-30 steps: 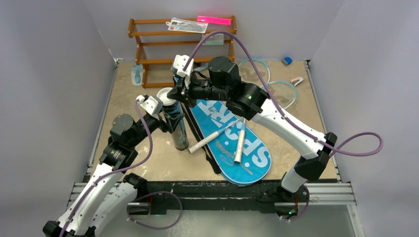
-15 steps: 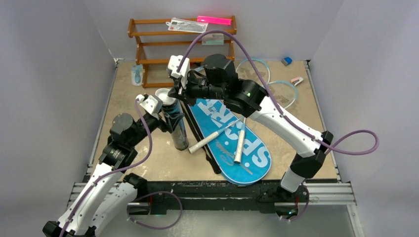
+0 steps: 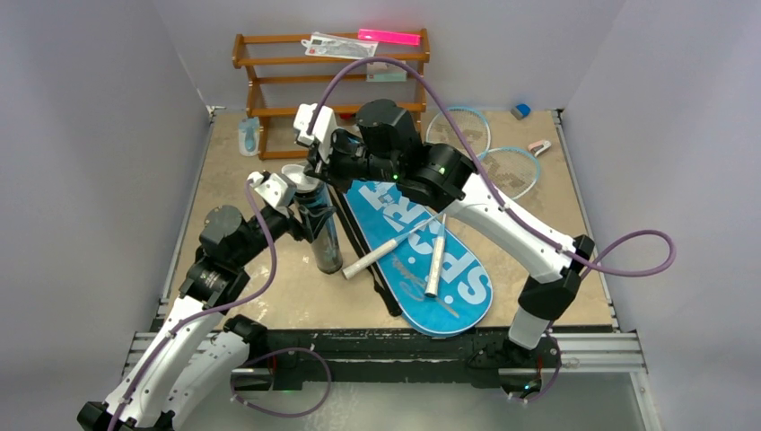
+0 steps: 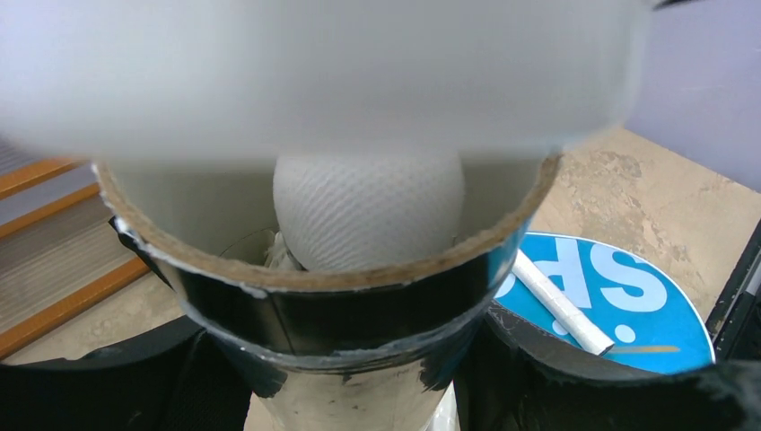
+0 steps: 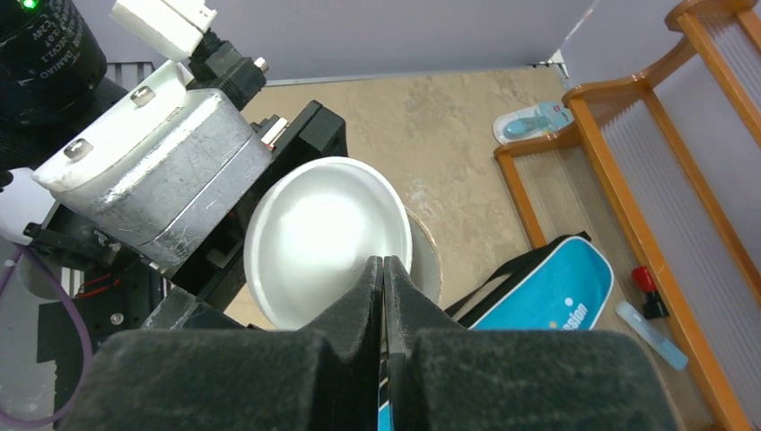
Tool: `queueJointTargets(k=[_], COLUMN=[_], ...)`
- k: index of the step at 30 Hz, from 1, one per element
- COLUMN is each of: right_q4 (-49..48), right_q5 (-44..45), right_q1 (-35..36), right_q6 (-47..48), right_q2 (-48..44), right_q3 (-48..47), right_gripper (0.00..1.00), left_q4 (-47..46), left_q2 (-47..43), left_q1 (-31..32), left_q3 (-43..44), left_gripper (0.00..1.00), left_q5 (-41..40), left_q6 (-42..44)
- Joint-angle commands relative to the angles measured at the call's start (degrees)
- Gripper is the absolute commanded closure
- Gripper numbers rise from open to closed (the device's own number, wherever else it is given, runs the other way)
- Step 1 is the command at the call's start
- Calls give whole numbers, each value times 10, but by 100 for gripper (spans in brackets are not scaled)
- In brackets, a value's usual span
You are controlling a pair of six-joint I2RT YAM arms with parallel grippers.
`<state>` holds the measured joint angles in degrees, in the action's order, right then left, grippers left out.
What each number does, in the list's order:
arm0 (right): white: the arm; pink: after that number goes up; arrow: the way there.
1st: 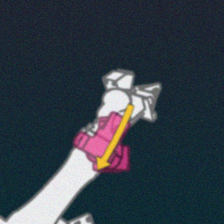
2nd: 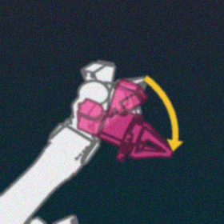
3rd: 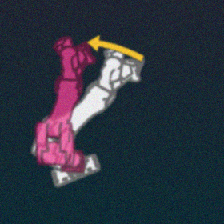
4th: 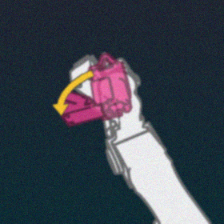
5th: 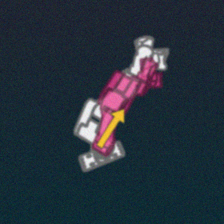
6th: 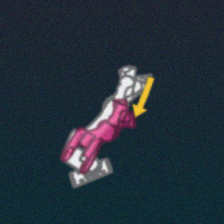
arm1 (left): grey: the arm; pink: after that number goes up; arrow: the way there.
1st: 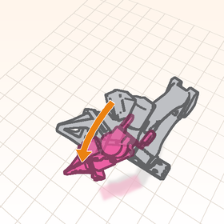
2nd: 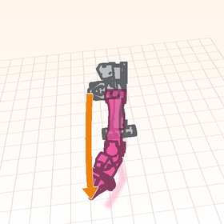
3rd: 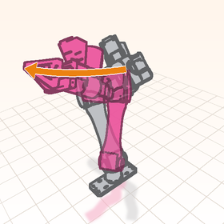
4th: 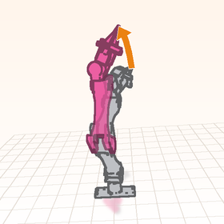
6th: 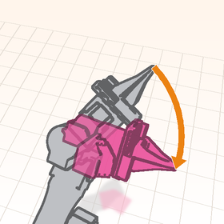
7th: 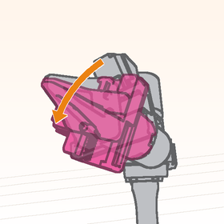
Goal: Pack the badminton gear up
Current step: Close the lid on the shuttle tube.
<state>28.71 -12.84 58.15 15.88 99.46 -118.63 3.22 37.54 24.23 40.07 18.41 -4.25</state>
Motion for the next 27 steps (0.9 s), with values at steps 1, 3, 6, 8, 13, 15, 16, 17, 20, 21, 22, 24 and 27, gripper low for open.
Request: queueJointTargets(k=[1, 3, 6, 8, 13, 15, 16, 17, 20, 21, 22, 24, 27], right_q4=[18, 17, 12, 9, 3, 5, 8, 9, 1, -3, -7, -12, -15], right_q5=[37, 39, 36, 25, -25, -39, -43, -48, -59, -62, -64, -68, -72], right_q1=[2, 1, 1, 2, 1, 1, 2, 1, 1, 1, 1, 1, 1], right_q6=[-1, -4, -11, -14, -29, -38, -41, -44, -53, -55, -56, -59, -59], right_q2=[-31, -34, -40, -46, -54, -48, -42, -39, -38, -40, -41, -44, -45], right_q3=[-46, -51, -51, -45, -41, -53, -59, -63, -57, -53, -47, -40, -35], right_gripper=[96, 94, 92, 89, 74, 72, 71, 69, 58, 55, 52, 45, 44], left_q4=[30, 31, 30, 28, 28, 28, 28, 29, 41, 47, 52, 62, 73], left_q2=[5, 5, 5, 5, 5, 4, 4, 2, 1, 2, 2, 0, -8], left_q1=[-1, -1, -1, -1, -1, -1, -1, -1, -1, -1, -1, -1, -1], left_q3=[16, 17, 17, 18, 19, 20, 21, 24, 34, 39, 42, 49, 56], left_gripper=[47, 47, 47, 47, 36, 28, 26, 24, 20, 19, 19, 18, 16], left_q5=[12, 12, 15, 18, 21, 19, 18, 18, 11, 9, 7, 2, -2], left_q6=[-20, -21, -25, -26, -30, -34, -35, -36, -37, -37, -36, -37, -38])
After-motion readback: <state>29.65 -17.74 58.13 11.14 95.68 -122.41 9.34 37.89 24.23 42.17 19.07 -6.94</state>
